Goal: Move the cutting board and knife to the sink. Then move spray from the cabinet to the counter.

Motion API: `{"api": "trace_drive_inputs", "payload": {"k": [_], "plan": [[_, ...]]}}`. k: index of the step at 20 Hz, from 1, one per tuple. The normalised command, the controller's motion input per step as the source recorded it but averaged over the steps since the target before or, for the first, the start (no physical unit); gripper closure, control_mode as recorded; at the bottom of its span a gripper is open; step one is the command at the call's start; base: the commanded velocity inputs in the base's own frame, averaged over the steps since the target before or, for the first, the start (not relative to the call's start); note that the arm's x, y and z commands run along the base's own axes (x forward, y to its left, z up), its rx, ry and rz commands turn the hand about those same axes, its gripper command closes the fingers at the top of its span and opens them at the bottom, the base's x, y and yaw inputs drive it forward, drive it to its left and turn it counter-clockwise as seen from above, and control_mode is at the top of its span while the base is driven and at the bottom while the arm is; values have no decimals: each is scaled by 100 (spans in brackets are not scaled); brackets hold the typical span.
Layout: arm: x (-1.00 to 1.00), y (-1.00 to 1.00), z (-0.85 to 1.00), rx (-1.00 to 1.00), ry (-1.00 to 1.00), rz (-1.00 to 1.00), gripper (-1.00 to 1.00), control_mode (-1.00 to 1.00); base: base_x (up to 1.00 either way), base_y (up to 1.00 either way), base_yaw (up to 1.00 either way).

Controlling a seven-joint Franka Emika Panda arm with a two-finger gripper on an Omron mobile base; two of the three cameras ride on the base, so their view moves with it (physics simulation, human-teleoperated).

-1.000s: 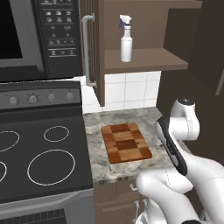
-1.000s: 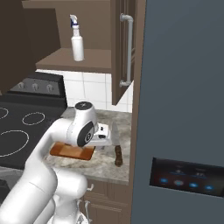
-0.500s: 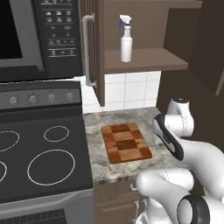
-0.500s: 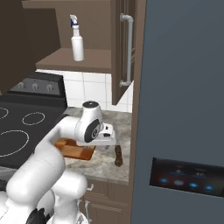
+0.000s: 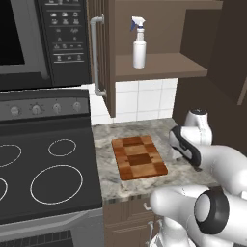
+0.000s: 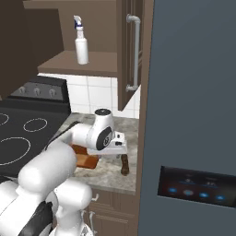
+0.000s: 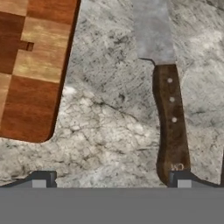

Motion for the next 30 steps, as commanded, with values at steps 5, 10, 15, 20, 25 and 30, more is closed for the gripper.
{"api": "trace_drive_inputs", "payload": {"k": [5, 10, 15, 20, 25, 30], "plan": [[7, -28, -12, 0, 0, 0, -100, -100, 0, 0, 0], [28, 1, -9, -6, 0, 0, -100, -100, 0, 0, 0], [27, 0, -3, -5, 0, 0, -100, -100, 0, 0, 0], [15, -2, 0, 0, 0, 0, -100, -100, 0, 0, 0], [0, -12, 0, 0, 0, 0, -100, -100, 0, 0, 0], [0, -16, -6, 0, 0, 0, -100, -100, 0, 0, 0]]}}
